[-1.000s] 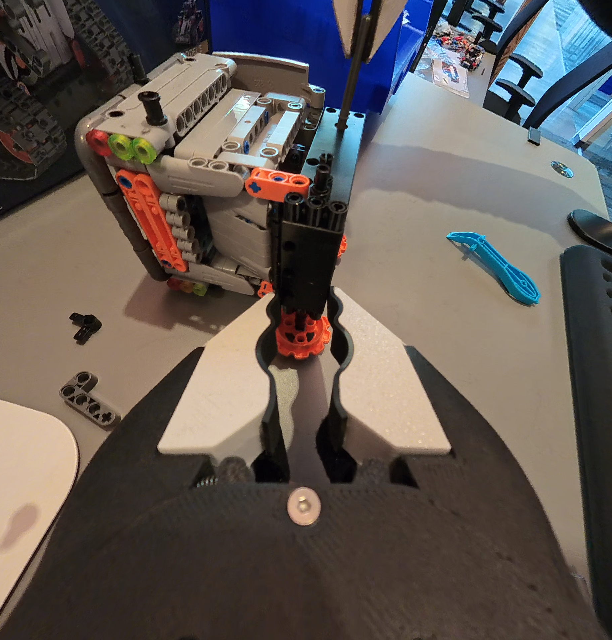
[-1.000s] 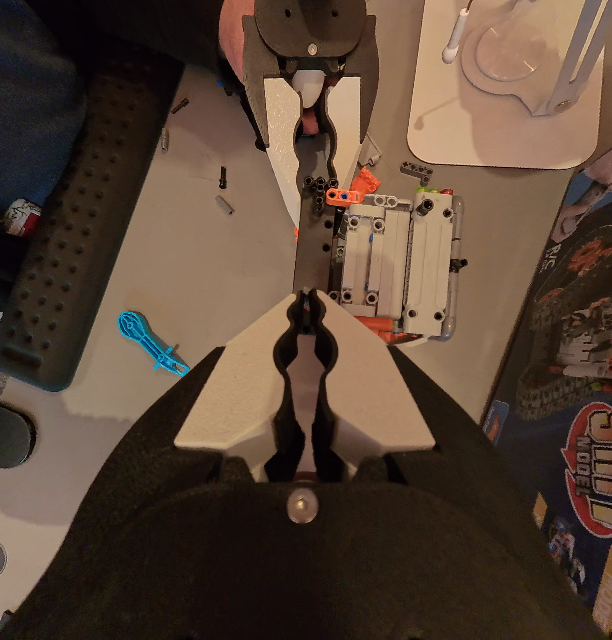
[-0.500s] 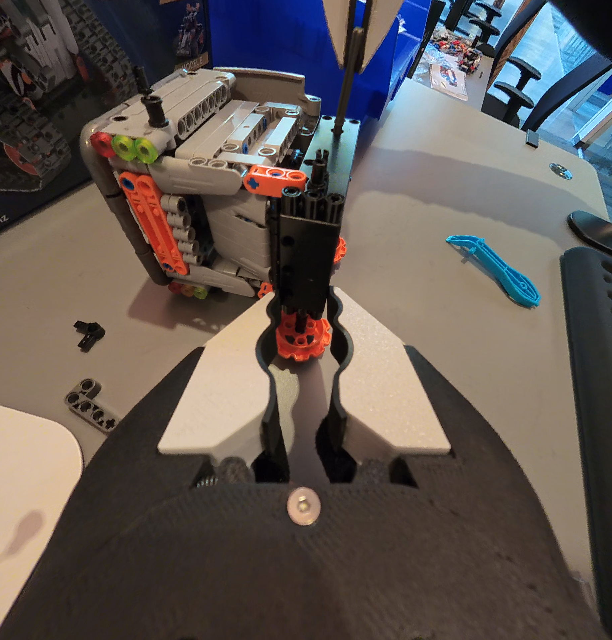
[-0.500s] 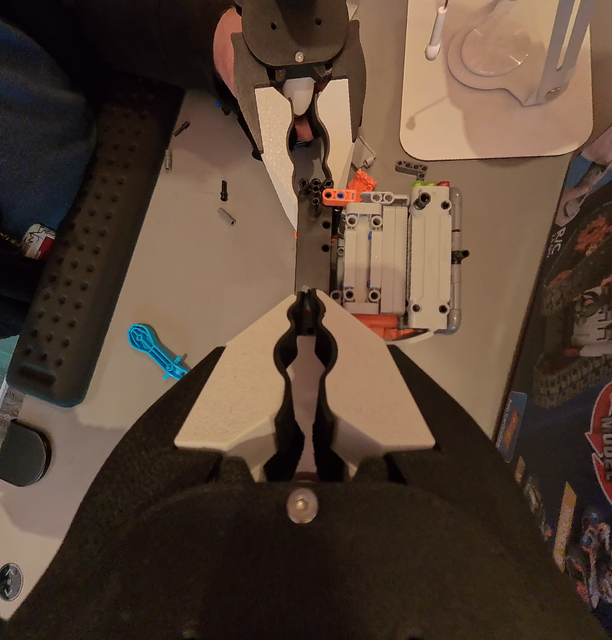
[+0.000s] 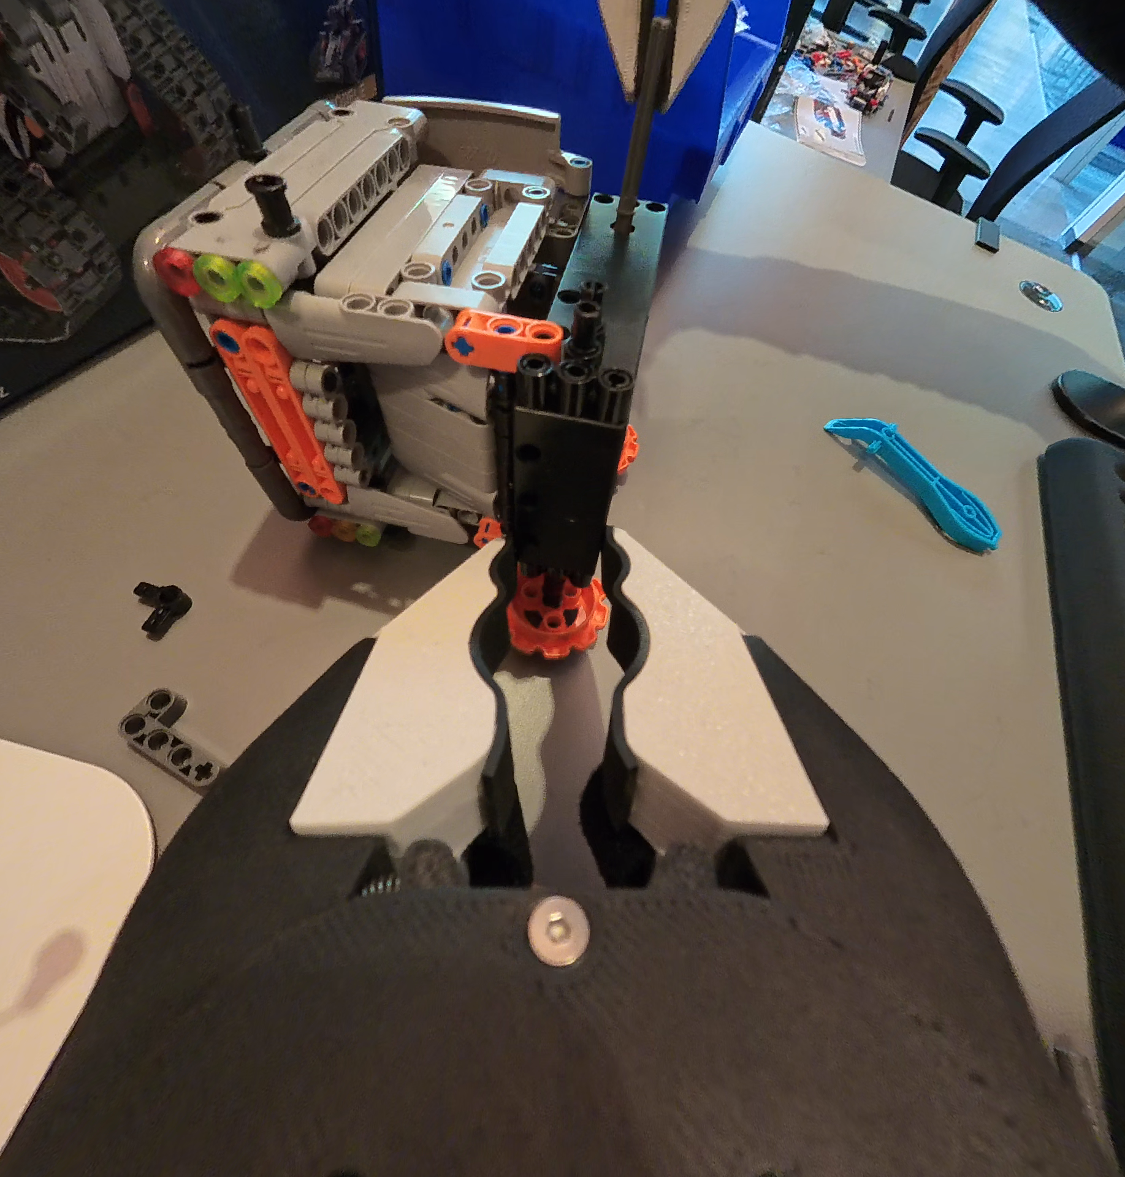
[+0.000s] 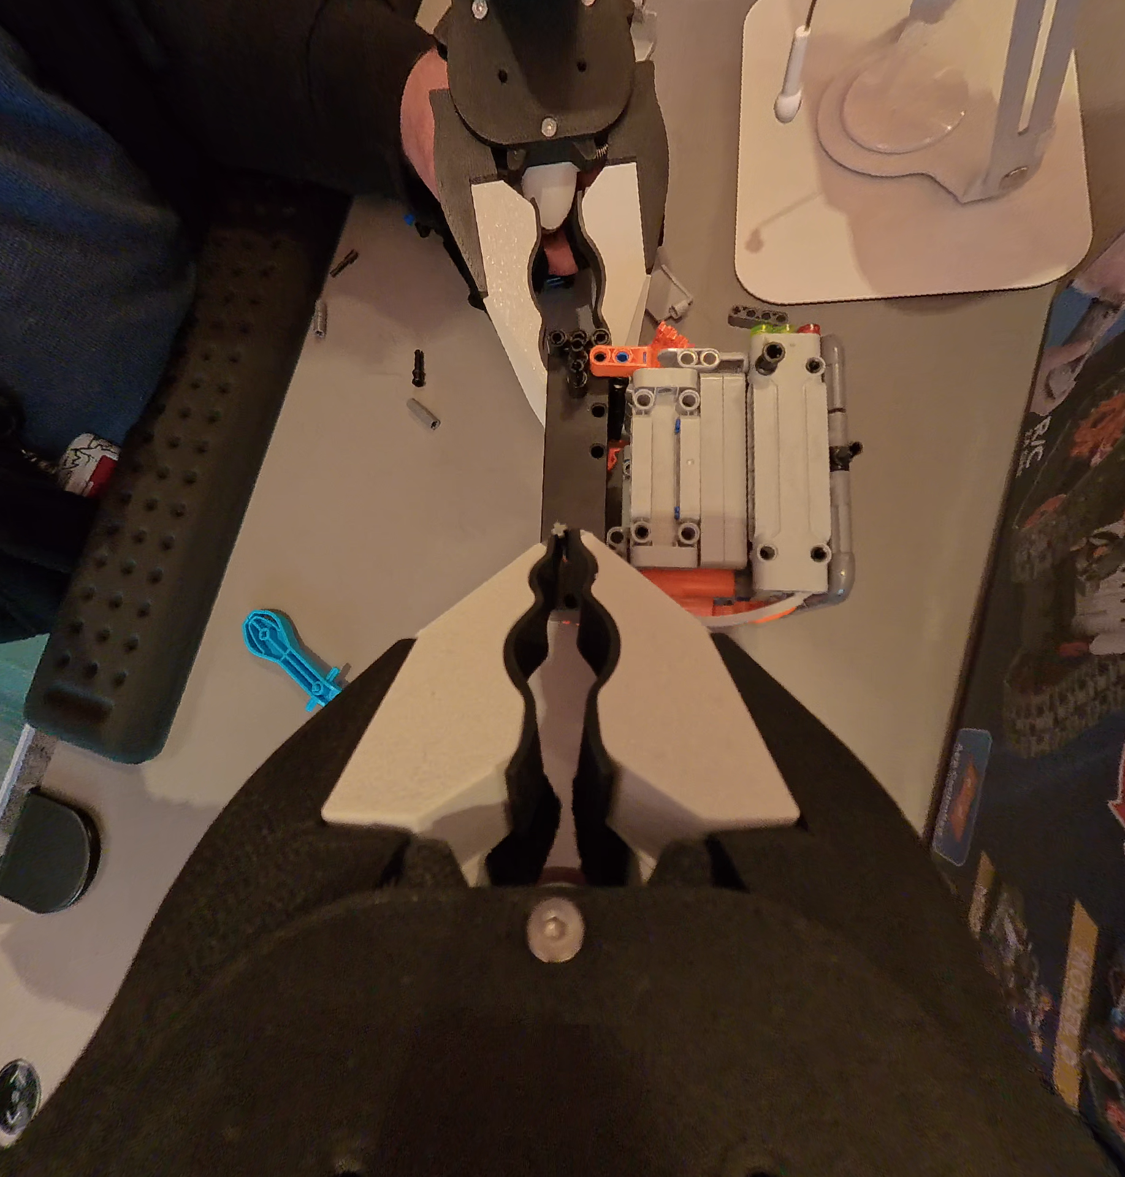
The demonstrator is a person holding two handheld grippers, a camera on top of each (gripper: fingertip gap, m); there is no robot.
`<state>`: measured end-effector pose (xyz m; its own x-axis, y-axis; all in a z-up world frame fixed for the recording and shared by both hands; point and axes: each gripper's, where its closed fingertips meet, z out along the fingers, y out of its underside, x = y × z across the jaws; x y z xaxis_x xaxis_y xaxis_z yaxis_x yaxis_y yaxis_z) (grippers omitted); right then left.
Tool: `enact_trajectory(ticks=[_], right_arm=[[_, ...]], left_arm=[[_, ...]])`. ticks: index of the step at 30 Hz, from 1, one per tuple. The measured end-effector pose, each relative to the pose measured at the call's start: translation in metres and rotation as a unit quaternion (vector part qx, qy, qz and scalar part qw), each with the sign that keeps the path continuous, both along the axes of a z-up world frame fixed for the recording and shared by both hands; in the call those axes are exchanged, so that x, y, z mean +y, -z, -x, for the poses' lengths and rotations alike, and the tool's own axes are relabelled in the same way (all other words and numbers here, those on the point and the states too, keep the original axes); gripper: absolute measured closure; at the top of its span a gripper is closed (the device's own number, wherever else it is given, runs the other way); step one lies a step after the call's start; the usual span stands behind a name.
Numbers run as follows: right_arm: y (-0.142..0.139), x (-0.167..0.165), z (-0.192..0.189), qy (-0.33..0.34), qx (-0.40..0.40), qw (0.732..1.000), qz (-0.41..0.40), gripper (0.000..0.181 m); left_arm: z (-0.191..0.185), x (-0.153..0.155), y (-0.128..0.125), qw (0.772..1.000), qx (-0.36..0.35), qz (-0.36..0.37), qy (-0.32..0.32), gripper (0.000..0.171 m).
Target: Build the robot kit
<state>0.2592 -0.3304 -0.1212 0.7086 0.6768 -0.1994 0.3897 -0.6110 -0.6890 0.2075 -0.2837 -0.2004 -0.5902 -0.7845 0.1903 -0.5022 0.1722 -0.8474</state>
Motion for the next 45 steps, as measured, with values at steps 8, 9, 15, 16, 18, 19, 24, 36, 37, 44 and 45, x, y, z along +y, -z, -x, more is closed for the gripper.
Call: enact_trajectory(ticks=[8, 9, 15, 16, 18, 19, 24, 36, 37, 44, 45], right_arm=[[0.019, -0.004, 0.0, -0.006, -0.05, 0.998, 0.037, 0.181], [0.011, -0.003, 0.006, -0.01, -0.035, 0.999, 0.026, 0.181], [-0.008, 0.001, -0.002, 0.042, -0.029, 0.999, -0.005, 0.162], [-0.01, 0.003, -0.001, 0.047, -0.046, 0.998, -0.009, 0.156], [-0.004, 0.004, 0.002, 0.045, -0.067, 0.997, 0.001, 0.162], [0.0, 0.005, 0.003, 0.046, -0.071, 0.996, 0.008, 0.163], [0.009, 0.011, 0.005, 0.048, -0.082, 0.995, 0.012, 0.179], [0.01, 0.005, -0.002, 0.051, -0.077, 0.996, 0.012, 0.18], [0.011, 0.004, -0.002, 0.053, -0.071, 0.996, 0.009, 0.18], [0.011, 0.005, -0.002, 0.053, -0.055, 0.997, 0.006, 0.18], [0.011, 0.004, -0.002, 0.053, -0.053, 0.997, 0.007, 0.18]], left_arm=[[0.001, 0.003, 0.0, 1.0, -0.002, -0.002, -0.003, 0.147], [0.0, 0.002, 0.0, 1.0, -0.004, -0.007, -0.002, 0.147], [0.001, 0.002, 0.0, 1.0, 0.0, -0.007, 0.001, 0.147], [0.0, 0.002, 0.0, 1.0, 0.002, -0.006, 0.001, 0.147], [0.0, 0.002, 0.0, 1.0, 0.001, -0.004, 0.0, 0.146], [-0.001, 0.002, -0.001, 1.0, -0.001, -0.004, 0.0, 0.143], [-0.002, 0.001, -0.005, 1.0, -0.007, -0.001, -0.002, 0.136], [-0.007, 0.0, -0.005, 1.0, -0.01, -0.003, -0.005, 0.143], [-0.007, 0.0, -0.005, 1.0, -0.009, 0.0, -0.005, 0.143], [-0.005, 0.0, -0.005, 1.0, -0.009, -0.001, -0.001, 0.146], [-0.006, 0.0, -0.005, 1.0, -0.01, -0.002, -0.001, 0.147]])
